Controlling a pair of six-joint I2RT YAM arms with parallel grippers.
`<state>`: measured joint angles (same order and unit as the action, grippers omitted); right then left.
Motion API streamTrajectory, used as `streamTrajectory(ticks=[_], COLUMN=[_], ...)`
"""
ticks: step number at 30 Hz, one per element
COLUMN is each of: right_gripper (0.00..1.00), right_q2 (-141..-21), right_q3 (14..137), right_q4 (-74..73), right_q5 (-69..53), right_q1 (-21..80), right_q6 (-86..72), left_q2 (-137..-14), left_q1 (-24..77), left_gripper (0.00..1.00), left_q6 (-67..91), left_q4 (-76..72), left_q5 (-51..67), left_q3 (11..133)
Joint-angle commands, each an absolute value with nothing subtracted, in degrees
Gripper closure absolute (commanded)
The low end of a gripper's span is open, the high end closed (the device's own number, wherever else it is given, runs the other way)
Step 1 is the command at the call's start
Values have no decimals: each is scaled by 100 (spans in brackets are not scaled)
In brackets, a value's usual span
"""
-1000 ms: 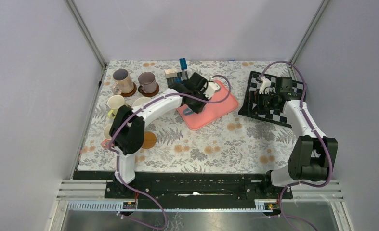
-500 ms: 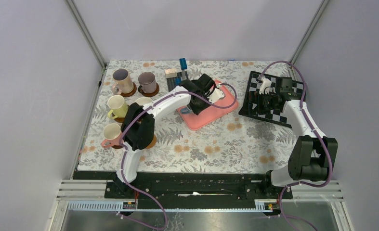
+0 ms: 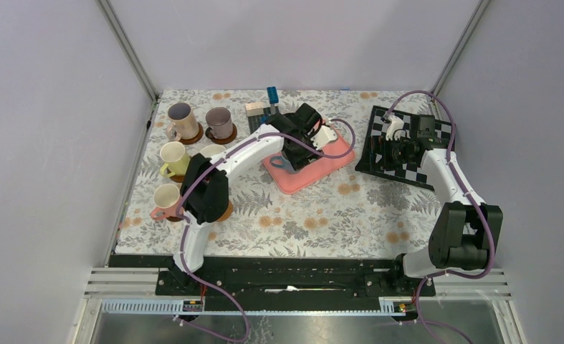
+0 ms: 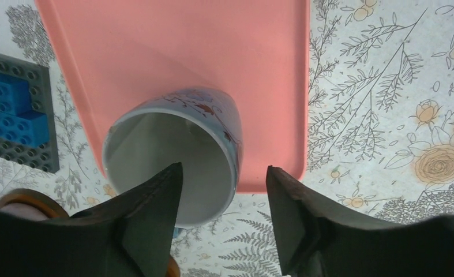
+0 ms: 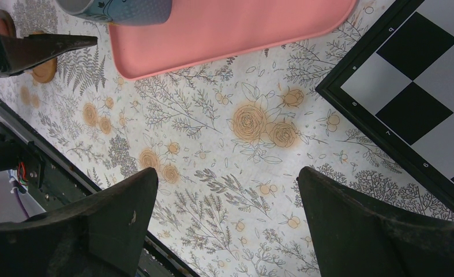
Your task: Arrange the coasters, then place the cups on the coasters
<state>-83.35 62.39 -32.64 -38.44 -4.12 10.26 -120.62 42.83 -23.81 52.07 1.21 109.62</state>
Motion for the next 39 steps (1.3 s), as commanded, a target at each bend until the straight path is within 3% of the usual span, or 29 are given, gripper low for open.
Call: streamTrajectory(ticks=[1, 5, 10, 23, 39], right_gripper=[2, 2, 2, 2, 2], right_q2=[-8166, -8131, -8129, -8128, -8156], right_q3=[6250, 6245, 6236, 6154, 6160], right_q4=[-3226, -3224, -3222, -3200, -3226], right_q5=[-3830, -3839, -3892, -3937, -3919], right_q1=[-387, -389, -387, -387, -390], right_q6=[1091, 1090, 1075, 1077, 1126], left_q2=[-11464, -10813, -10324, -10791, -11303], left_q1=[4207, 3784, 3060, 2847, 2891], left_gripper=[35, 21, 20, 30, 47], left_q6=[-2499, -2846, -3354, -3977, -3524], left_q4=[5155, 5024, 4840, 4201, 3559], left_q5=[489, 1096, 1797, 2067, 2281], left_q3=[11307, 10956, 10369, 9413, 9211])
